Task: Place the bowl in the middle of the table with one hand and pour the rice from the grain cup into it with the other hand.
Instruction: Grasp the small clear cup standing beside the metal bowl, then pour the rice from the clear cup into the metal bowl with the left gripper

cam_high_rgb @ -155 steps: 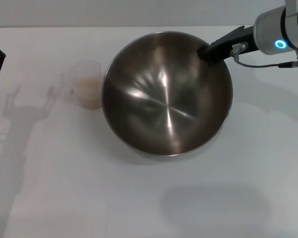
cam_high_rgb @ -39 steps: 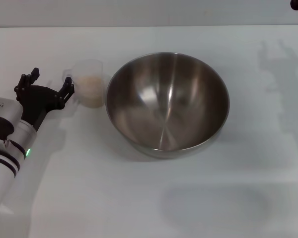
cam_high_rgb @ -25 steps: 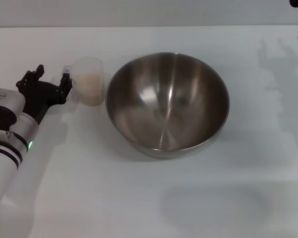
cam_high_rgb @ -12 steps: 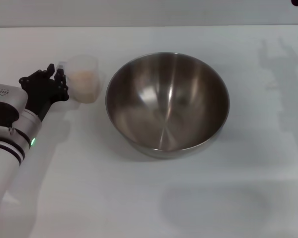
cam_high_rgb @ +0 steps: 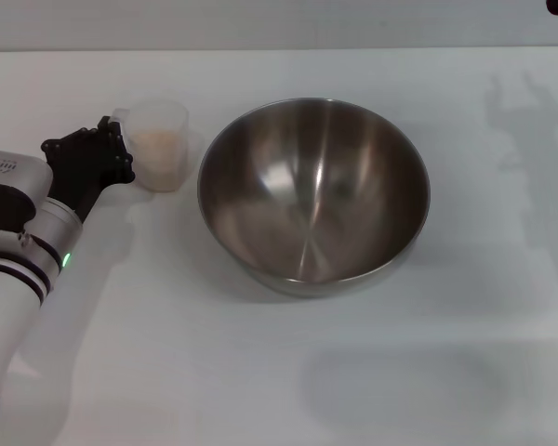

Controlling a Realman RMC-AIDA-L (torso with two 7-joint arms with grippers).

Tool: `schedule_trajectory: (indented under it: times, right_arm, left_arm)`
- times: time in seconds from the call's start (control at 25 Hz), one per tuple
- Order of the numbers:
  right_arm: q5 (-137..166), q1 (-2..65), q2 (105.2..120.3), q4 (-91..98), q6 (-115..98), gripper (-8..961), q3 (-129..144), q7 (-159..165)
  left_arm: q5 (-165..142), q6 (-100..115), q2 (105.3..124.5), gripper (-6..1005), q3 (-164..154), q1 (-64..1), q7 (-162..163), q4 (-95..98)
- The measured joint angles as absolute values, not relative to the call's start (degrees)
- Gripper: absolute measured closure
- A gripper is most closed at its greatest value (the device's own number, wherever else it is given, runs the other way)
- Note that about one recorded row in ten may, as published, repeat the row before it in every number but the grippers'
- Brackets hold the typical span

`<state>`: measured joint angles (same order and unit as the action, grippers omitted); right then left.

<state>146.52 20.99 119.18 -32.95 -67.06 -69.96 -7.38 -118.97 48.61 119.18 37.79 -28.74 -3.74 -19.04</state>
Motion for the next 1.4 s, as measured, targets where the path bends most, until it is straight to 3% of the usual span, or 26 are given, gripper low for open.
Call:
schedule_trajectory:
  times: [0.36, 1.4]
  right_arm:
    - [146.4, 21.4, 119.18, -32.1, -67.1, 518, -70.0, -7.4]
    - [146.2, 25.2, 119.09, -27.0, -69.2, 517, -70.6, -7.4]
  left_arm:
    - [-119.2, 59.4, 119.18, 979, 37.1, -27.5, -9.3, -19.4]
    - [-129.5, 73.8, 119.18, 979, 28.7, -25.7, -91.6, -26.8]
